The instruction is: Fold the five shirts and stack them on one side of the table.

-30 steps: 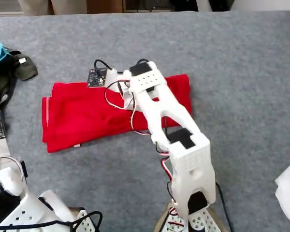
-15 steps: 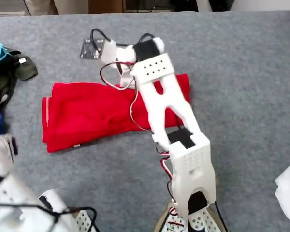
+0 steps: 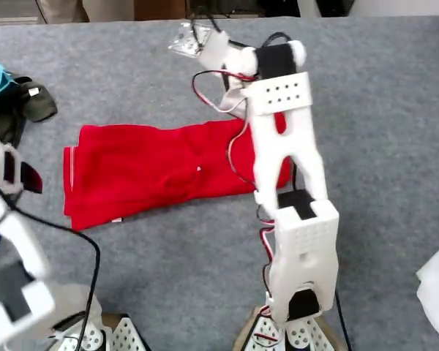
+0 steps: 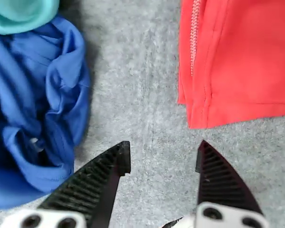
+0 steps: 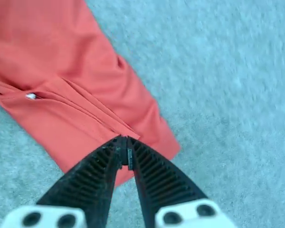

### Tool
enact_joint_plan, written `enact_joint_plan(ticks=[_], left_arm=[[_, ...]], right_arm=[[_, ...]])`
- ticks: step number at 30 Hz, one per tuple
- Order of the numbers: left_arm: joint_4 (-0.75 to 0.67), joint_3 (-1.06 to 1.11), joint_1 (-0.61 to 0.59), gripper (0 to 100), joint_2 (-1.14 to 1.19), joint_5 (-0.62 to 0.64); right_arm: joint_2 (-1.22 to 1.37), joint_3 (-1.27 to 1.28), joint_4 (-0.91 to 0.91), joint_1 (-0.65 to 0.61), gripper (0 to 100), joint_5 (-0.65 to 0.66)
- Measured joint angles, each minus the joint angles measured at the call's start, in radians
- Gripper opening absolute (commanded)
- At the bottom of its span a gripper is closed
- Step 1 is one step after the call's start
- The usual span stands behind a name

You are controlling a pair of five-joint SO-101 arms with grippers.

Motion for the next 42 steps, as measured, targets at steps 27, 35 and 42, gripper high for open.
enact_joint_plan(ticks=[27,35,42], left_arm=[[0.021,-0.562,0.173,16,0.910,0.224],[0.043,-0.578,0.187,5,0.965,0.224],[0.046,-0.585,0.189,2,0.971,0.224]], right_arm=[[0.000,0.000,0.002,0.008,0.7,-0.023],[0.000,-0.003,0.002,0.008,0.7,-0.023],[0.000,-0.003,0.002,0.008,0.7,-0.023]])
